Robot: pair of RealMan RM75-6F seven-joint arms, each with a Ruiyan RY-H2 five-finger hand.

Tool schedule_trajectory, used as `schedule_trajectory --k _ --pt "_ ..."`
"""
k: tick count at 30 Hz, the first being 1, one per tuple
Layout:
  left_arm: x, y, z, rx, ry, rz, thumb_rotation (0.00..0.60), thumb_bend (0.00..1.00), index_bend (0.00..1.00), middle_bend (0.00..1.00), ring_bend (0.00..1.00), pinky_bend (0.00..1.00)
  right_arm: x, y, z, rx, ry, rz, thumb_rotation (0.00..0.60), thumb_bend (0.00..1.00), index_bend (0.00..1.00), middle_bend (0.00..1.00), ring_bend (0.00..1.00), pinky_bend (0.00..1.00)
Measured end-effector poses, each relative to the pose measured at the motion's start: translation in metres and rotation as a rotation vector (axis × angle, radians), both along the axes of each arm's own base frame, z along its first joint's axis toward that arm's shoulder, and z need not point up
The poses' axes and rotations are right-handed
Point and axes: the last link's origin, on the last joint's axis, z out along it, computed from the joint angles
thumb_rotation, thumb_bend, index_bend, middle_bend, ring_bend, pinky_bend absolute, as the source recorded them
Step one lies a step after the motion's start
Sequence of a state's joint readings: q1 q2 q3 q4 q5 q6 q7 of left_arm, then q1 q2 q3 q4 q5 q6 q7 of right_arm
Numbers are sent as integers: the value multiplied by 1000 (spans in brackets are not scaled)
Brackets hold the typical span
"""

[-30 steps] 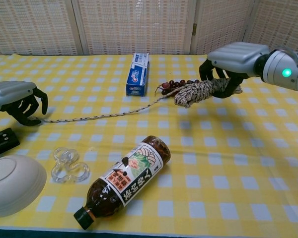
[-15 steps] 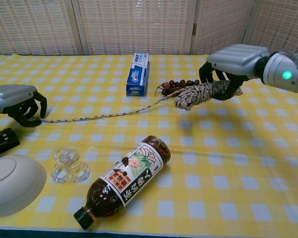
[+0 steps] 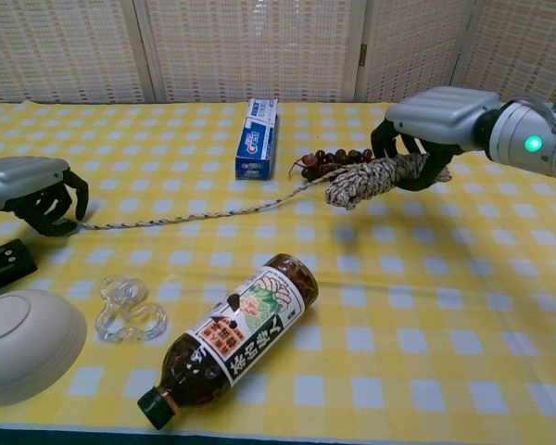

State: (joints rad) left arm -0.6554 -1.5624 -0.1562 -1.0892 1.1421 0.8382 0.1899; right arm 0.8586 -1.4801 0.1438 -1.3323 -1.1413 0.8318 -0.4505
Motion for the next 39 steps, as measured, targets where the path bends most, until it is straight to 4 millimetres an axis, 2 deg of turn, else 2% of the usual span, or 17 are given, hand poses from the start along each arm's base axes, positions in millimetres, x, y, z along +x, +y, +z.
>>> schedule_trajectory --k 25,32,39 --pt "0 2 -1 6 -33 4 600 523 642 838 789 760 -2 1 -1 10 -35 -11 600 390 756 595 618 517" --pt "19 2 26 43 -145 -41 600 524 652 843 794 765 12 12 2 56 -171 2 600 390 806 655 688 606" --pt "57 -1 66 52 -279 -110 600 524 652 842 794 765 49 35 -4 155 -306 89 600 391 840 723 793 726"
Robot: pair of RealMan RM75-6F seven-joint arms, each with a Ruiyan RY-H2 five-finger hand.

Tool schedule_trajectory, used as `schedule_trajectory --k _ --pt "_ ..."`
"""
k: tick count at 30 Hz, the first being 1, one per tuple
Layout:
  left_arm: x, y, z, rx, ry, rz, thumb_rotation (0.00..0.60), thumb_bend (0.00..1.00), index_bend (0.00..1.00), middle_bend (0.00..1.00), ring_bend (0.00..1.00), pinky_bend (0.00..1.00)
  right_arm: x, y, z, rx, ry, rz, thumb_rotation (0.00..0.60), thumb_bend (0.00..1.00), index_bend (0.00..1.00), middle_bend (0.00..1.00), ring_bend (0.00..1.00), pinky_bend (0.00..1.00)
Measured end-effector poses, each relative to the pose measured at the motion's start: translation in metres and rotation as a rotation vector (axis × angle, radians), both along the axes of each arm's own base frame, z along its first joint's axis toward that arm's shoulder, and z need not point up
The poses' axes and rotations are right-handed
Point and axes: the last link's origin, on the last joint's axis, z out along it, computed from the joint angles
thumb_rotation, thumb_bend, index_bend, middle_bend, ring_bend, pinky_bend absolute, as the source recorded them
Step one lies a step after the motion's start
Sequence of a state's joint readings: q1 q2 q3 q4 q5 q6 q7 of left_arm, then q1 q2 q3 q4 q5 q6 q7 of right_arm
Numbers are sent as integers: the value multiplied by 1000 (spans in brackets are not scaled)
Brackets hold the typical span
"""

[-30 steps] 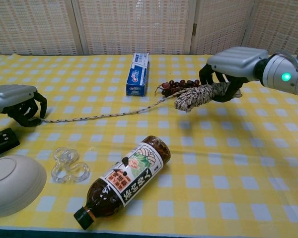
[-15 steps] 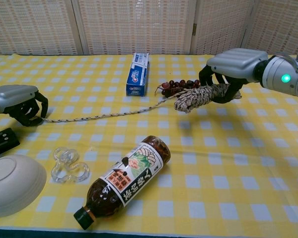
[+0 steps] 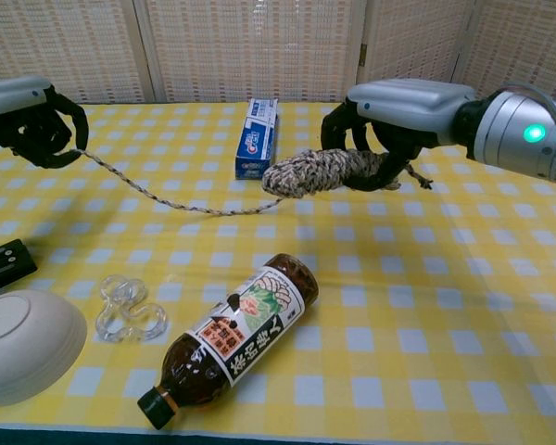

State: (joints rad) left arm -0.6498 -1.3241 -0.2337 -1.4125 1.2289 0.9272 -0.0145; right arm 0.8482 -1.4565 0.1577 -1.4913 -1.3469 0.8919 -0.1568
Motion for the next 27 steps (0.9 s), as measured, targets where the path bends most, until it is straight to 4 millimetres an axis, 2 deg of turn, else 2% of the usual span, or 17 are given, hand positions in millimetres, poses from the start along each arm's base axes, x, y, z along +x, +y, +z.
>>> schedule_trajectory --k 8,14,20,27 --pt "64 -7 36 -30 -163 -97 600 525 652 842 794 765 26 6 -23 38 -6 3 600 402 894 783 871 827" --pt "100 -13 48 -55 -241 -155 600 526 652 842 793 765 42 7 -41 67 -26 -56 600 413 917 804 907 861" --pt "121 -16 48 -67 -265 -190 600 528 652 842 793 765 65 9 -55 130 -105 -143 600 426 938 822 928 881" --pt "131 -24 44 -85 -296 -203 600 527 652 842 790 765 91 7 -66 197 -242 -290 600 438 948 831 946 902"
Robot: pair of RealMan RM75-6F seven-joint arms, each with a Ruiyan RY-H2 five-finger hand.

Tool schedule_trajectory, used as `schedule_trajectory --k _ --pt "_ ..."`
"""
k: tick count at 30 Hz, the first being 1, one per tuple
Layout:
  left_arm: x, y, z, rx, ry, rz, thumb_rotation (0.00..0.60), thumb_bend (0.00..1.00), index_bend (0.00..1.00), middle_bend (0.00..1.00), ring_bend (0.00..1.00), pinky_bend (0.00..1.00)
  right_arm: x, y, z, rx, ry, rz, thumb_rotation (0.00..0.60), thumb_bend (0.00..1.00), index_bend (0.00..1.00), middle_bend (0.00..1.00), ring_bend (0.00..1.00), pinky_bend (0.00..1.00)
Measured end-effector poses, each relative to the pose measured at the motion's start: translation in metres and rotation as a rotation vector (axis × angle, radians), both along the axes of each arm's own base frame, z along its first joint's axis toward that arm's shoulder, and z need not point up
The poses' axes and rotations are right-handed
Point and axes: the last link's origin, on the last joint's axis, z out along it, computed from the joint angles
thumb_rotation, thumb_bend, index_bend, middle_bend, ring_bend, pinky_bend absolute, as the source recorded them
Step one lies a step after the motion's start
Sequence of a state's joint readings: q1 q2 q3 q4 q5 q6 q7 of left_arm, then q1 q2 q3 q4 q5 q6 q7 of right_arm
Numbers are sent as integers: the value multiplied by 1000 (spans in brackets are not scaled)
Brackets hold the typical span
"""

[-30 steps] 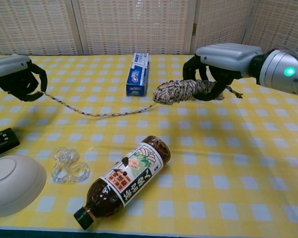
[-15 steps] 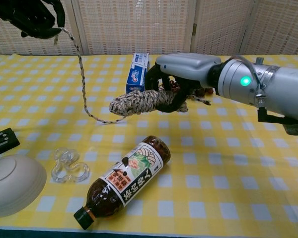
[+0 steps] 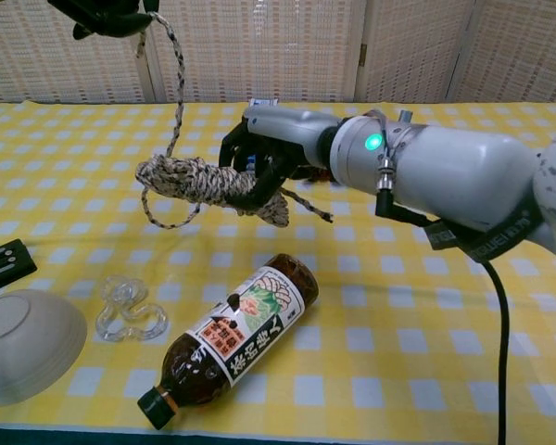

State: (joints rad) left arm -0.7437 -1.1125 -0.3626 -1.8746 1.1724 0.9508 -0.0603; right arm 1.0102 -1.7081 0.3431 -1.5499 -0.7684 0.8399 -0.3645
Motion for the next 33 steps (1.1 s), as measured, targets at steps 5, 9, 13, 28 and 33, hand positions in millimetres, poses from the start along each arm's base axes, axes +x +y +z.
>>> schedule_trajectory --k 5,9,13,28,33 --pt "-4 -8 -3 -30 -31 3 600 528 652 842 789 765 22 -5 -5 0 -156 -140 600 439 952 835 950 910" --pt "-13 -16 -7 -51 -44 -2 600 528 652 842 787 765 30 -11 -6 -38 -282 -238 600 438 960 838 963 915" --pt "-29 -23 -9 -63 -57 12 600 529 652 842 787 765 27 -18 -5 -82 -376 -306 600 439 963 839 964 919" --pt "-91 -32 -15 -74 23 104 600 530 653 842 782 765 0 -45 28 -104 -789 -471 600 439 977 852 976 933" --pt "-116 -23 -20 -54 98 164 600 530 653 843 779 765 -17 -50 52 -84 -826 -458 600 439 977 852 975 933"
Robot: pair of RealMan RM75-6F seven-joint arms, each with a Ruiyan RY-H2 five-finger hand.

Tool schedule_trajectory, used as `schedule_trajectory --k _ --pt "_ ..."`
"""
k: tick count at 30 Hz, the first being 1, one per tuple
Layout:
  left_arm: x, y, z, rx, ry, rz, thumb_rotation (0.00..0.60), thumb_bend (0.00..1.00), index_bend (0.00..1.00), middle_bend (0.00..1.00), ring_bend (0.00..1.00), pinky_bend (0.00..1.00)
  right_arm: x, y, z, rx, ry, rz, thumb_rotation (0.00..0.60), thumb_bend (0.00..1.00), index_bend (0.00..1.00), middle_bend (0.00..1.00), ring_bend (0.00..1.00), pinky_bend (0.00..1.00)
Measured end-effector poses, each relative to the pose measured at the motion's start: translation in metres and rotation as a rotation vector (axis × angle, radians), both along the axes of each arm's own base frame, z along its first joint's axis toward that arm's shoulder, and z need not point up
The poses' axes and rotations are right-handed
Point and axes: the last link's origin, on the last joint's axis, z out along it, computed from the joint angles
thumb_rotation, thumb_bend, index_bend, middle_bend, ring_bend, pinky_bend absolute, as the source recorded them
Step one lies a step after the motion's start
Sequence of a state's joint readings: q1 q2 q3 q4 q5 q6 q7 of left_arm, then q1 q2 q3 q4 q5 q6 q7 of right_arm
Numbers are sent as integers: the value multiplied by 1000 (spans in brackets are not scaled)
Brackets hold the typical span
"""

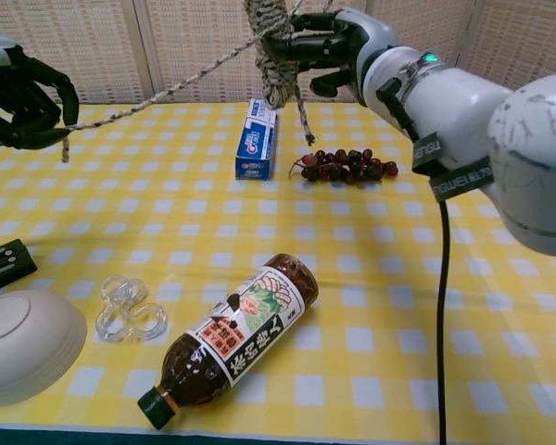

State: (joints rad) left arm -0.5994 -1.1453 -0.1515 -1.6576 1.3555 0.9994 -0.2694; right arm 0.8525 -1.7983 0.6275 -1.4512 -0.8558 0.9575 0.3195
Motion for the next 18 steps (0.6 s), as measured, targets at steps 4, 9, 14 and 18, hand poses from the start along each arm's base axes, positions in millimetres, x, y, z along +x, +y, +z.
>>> schedule_trajectory --k 4,9,14,18 --pt "-19 8 -7 12 73 44 600 530 653 842 776 765 -10 1 15 8 -4 35 600 438 977 852 975 933" --pt "-35 21 -11 50 162 86 600 530 653 843 776 765 -21 6 27 24 22 98 600 439 977 852 976 933" --pt "-35 40 -11 79 194 109 600 530 653 842 776 765 -29 12 32 43 92 176 600 439 977 852 975 933" --pt "-23 47 -10 89 204 79 600 530 654 842 776 765 -28 20 32 70 174 269 600 440 977 852 976 934"
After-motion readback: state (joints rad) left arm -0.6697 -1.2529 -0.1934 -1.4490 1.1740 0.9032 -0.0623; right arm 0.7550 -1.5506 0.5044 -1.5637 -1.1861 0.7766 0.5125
